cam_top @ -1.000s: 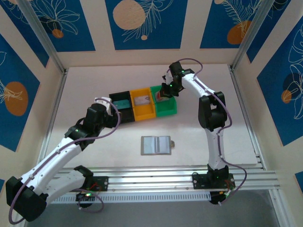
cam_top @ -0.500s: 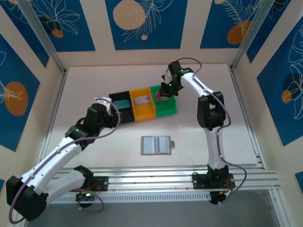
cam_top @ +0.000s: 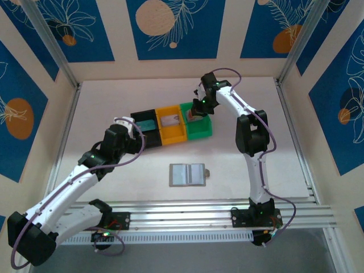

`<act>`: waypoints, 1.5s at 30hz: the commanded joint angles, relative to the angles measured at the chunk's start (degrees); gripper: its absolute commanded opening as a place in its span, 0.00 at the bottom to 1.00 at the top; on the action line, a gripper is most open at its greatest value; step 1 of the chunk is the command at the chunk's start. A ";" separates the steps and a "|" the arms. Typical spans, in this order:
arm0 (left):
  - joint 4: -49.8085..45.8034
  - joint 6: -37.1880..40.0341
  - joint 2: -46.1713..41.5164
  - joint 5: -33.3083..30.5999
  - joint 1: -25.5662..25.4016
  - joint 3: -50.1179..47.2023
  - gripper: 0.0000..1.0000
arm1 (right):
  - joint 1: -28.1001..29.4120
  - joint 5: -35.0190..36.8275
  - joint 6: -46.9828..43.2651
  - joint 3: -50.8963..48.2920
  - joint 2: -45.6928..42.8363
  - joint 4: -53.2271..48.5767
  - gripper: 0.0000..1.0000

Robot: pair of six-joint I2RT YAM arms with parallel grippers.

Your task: Take the credit cards out of the card holder

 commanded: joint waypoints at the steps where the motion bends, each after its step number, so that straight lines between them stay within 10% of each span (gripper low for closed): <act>1: 0.79 1.10 -0.37 0.71 0.93 -0.22 1.00 | 0.61 0.61 -0.47 2.66 1.04 -1.88 0.16; 30: 0.53 1.19 -0.37 1.10 1.01 -0.13 1.00 | 2.52 5.51 1.09 6.73 -3.82 -3.34 0.23; 45: -7.10 2.90 4.32 11.58 1.01 5.18 1.00 | 12.37 9.51 12.32 -40.01 -46.27 21.47 0.44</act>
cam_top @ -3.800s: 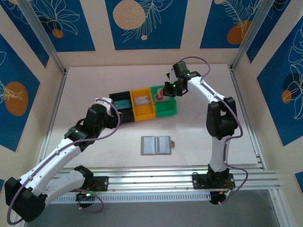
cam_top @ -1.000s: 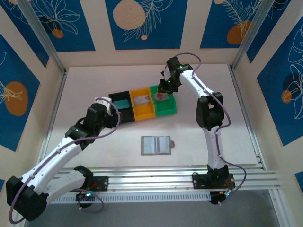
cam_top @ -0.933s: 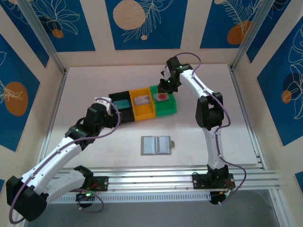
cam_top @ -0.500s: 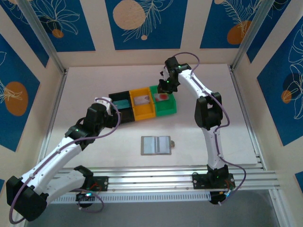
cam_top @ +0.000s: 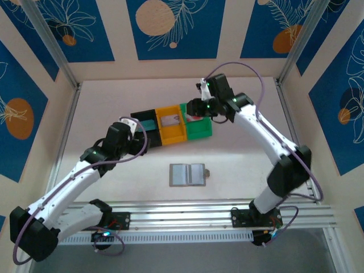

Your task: Take the credit cards out of the card holder

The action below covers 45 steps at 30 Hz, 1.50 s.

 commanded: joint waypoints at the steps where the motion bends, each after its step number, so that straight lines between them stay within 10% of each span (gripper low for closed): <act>1: -3.53 1.67 1.46 5.46 0.65 2.75 1.00 | 2.85 1.14 5.45 -11.48 -5.58 5.75 0.44; 17: -21.68 -10.70 11.74 -2.12 -15.66 8.20 1.00 | 24.21 15.87 26.43 -45.87 -24.21 14.31 0.49; 29: -11.43 -29.96 4.87 7.34 -17.81 -5.20 1.00 | 25.74 16.77 31.80 -49.24 -19.87 15.09 0.49; 45: -10.02 -36.74 18.04 7.12 -22.29 -1.54 1.00 | 25.74 17.79 32.95 -50.57 -17.00 16.50 0.46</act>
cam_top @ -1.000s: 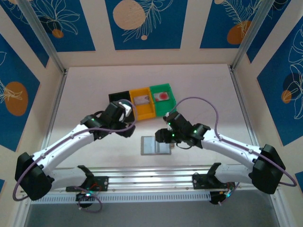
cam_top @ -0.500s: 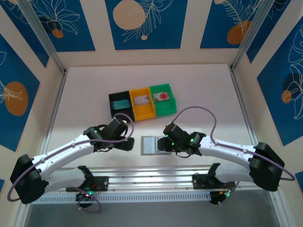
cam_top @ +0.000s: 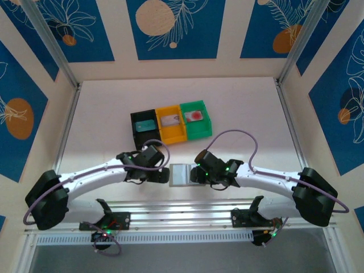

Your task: Take the credit cards out of the card holder

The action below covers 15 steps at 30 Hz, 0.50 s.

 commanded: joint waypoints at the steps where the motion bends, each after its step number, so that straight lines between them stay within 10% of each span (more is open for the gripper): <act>1: -1.14 -2.48 2.01 -1.13 -1.25 2.91 1.00 | 0.26 1.13 1.06 -0.49 1.20 0.68 0.46; 15: -3.38 -6.60 10.71 -2.56 -3.66 6.29 1.00 | 0.27 -0.36 1.41 -0.36 4.55 3.40 0.45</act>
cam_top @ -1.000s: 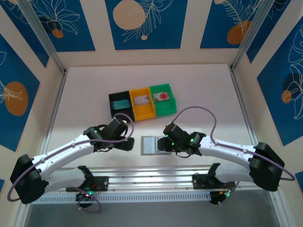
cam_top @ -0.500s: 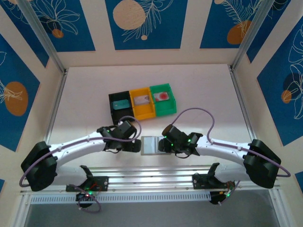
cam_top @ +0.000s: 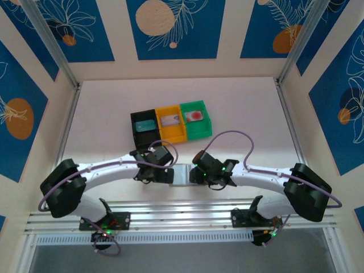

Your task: Take the credit cards out of the card holder

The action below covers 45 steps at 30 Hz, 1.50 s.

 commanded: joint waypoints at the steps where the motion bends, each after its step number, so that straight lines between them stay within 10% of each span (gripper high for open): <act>1: -2.68 -2.04 2.03 -1.60 -1.41 2.27 1.00 | 0.34 -0.39 1.00 -0.16 0.93 1.09 0.45; 45: 2.19 -5.87 13.48 1.00 -5.42 1.61 1.00 | -1.86 -0.98 0.36 -0.55 -1.07 -0.80 0.43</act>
